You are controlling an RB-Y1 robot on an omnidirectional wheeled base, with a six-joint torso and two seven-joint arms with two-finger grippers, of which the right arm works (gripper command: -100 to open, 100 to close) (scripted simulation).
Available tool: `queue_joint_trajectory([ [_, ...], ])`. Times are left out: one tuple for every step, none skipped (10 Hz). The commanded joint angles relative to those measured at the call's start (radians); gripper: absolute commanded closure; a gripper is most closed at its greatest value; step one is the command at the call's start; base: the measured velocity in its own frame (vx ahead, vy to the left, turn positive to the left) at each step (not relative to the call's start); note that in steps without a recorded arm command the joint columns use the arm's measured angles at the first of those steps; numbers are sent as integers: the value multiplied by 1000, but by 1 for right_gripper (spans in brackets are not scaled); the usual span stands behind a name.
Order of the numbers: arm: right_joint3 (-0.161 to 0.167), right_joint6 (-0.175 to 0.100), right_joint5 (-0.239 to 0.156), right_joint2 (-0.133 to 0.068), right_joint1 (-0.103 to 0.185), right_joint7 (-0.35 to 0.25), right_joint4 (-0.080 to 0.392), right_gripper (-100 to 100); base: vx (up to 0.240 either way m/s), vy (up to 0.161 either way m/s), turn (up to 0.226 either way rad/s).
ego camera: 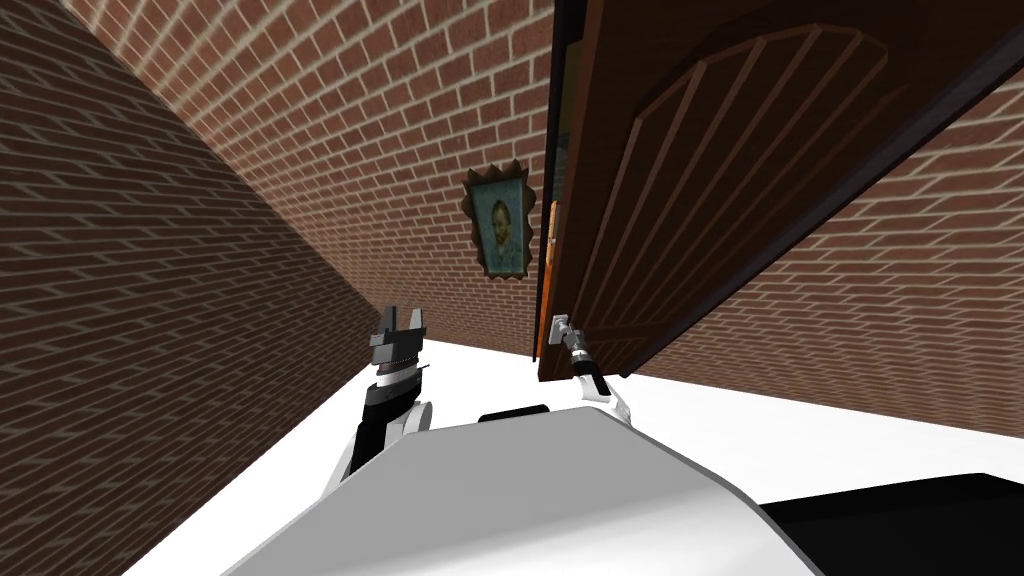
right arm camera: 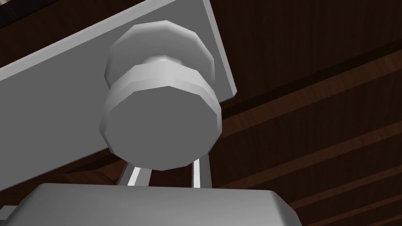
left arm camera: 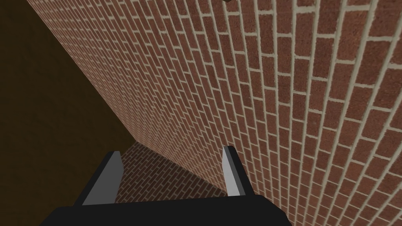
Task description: Pull the door open
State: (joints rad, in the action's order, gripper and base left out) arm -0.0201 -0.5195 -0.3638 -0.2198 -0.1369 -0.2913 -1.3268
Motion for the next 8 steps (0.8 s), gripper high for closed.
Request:
queue_joint_trajectory([
  [15,-6,5,12,15,-5,-30,100,-16,3,5],
  [11,1,2,11,15,-44,-29,100,-30,-8,60],
  [6,8,-1,10,15,-74,-27,100,-70,-24,171],
  [6,8,-1,10,15,-84,-27,100,-64,-23,70],
  [6,8,-1,10,15,-84,-27,100,-28,-11,-25],
  [6,8,-1,10,15,-84,-27,100,-6,5,0],
  [2,15,-3,8,16,-124,-26,100,-25,-12,97],
  [-3,22,-7,6,16,-150,-25,100,-68,-25,134],
])
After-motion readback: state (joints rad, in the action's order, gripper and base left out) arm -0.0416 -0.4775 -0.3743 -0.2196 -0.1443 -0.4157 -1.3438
